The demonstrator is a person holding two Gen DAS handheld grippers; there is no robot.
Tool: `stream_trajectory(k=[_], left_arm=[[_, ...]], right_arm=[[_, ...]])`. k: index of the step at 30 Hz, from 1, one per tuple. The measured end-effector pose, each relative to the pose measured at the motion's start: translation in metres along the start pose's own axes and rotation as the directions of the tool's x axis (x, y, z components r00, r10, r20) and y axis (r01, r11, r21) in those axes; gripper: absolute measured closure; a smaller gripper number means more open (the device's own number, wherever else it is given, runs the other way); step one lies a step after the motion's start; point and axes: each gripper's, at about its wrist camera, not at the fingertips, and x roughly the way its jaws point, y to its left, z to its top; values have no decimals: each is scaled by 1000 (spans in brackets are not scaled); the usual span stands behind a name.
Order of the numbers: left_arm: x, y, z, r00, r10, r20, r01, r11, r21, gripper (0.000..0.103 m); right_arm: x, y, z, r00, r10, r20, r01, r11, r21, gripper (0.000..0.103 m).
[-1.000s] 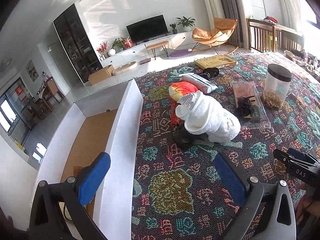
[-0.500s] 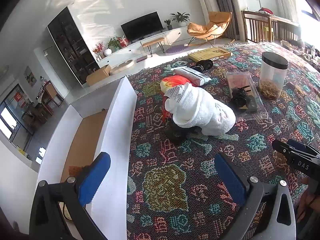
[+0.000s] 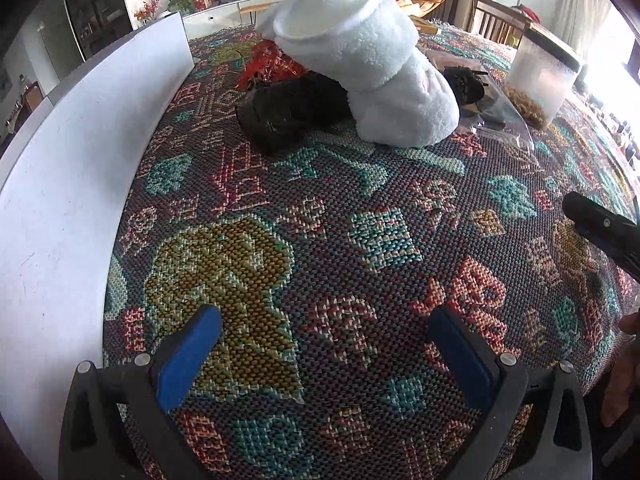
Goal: Organize soft objects
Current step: 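Position left tool at white towel bundle while right tool moves toward black claw clip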
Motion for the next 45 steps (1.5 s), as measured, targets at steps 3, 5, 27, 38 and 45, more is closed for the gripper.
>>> stream_trajectory(k=[3, 5, 27, 38, 45], left_arm=[[6, 3, 9, 1000, 5, 19, -5, 1000, 15, 0], [11, 3, 19, 999, 5, 33, -6, 999, 32, 0], [28, 10, 46, 992, -14, 127, 10, 1000, 29, 0], [28, 10, 46, 992, -13, 128, 10, 1000, 29, 0], [28, 10, 46, 992, -13, 128, 9, 1000, 28, 0]], right_arm=[[4, 6, 0, 1000, -16, -3, 16, 1000, -19, 23], [5, 7, -1, 1000, -24, -4, 24, 999, -28, 23], [6, 9, -1, 1000, -26, -3, 26, 999, -40, 20], [12, 17, -3, 998, -55, -7, 54, 996, -72, 19], [14, 17, -3, 998, -58, -7, 57, 996, -75, 19]])
